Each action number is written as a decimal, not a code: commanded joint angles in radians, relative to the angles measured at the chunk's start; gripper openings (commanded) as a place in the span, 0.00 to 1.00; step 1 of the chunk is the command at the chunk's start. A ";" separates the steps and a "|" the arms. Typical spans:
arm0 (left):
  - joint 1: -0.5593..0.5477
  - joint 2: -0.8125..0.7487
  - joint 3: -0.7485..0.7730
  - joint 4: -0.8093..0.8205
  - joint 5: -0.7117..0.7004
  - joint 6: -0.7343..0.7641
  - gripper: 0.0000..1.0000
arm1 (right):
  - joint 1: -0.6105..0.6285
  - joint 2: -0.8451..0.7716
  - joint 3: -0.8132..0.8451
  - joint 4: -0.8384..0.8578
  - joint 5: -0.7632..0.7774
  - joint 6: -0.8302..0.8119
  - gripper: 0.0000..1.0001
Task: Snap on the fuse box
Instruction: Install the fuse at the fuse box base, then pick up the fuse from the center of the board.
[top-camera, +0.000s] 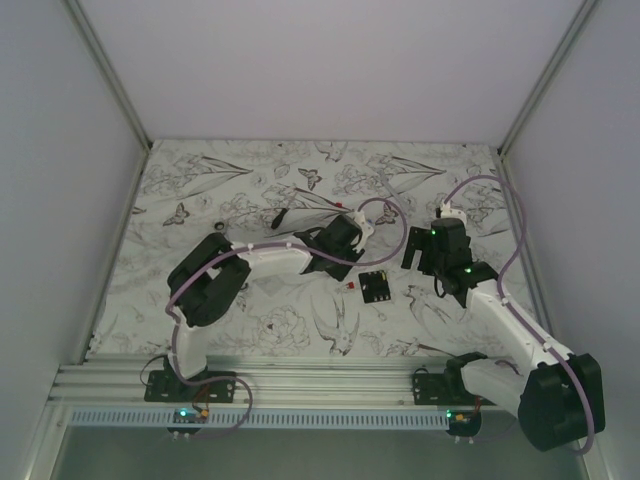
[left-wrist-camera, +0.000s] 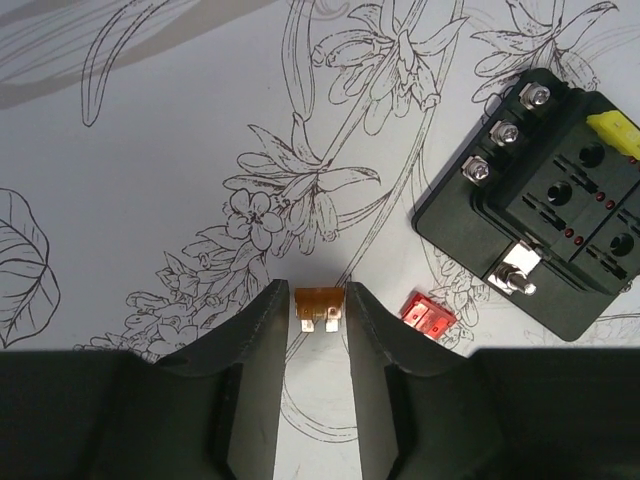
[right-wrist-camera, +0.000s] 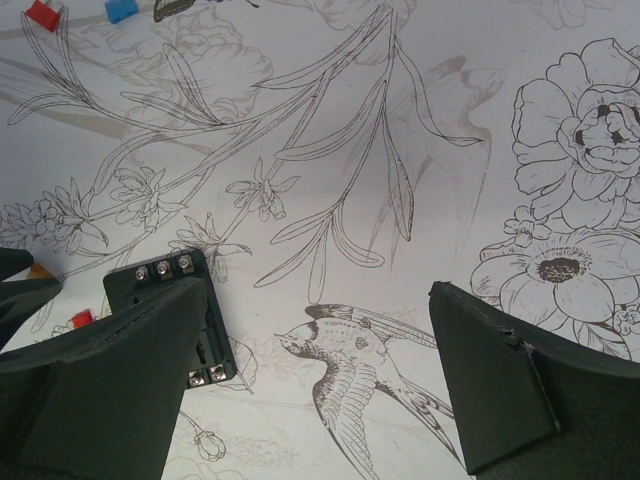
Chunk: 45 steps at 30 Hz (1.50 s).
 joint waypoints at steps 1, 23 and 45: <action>-0.008 0.026 0.023 -0.043 -0.005 0.018 0.31 | -0.008 -0.006 -0.002 0.031 -0.005 0.012 1.00; 0.002 -0.102 0.007 -0.085 -0.118 -0.243 0.21 | -0.006 -0.064 -0.052 0.142 -0.187 -0.008 1.00; -0.004 -0.404 -0.075 0.003 -0.169 -0.593 0.17 | 0.267 -0.057 -0.304 0.909 -0.424 0.114 0.83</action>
